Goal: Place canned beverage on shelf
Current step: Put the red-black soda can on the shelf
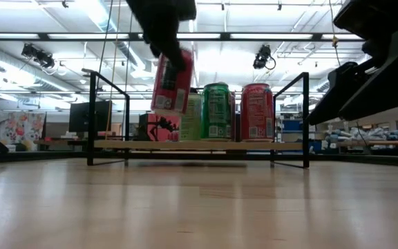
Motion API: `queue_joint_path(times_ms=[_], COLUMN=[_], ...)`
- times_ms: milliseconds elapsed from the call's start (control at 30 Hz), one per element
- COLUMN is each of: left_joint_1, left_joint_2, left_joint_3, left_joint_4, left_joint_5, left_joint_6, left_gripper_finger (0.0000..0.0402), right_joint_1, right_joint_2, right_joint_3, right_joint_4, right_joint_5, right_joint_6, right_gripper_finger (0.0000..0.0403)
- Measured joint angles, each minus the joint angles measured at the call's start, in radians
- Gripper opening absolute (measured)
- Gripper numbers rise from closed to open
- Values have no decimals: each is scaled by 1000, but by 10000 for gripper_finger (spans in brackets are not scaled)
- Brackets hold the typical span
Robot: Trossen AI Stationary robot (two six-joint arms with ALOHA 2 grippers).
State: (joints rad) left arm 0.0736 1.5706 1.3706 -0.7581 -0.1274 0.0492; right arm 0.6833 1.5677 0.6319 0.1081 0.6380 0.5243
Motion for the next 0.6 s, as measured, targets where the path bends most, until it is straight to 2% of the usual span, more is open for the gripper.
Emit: queue_joint_path(times_ms=[67,400,600], left_joint_1=[39,234,309], left_joint_2=[-20,-158,-166], left_joint_3=[-34,-265,-344], left_joint_4=[1,297,385], left_joint_5=[21,192,301], left_joint_6=[25,71,88], left_gripper_finger=[311,311,311], right_joint_1=[10,29,26], right_joint_2=[0,0,0], right_joint_3=[0,0,0], right_joint_4=[4,3,12], right_joint_5=[1,49,50], right_joint_6=[0,22,15], right_gripper_finger=[396,396,396])
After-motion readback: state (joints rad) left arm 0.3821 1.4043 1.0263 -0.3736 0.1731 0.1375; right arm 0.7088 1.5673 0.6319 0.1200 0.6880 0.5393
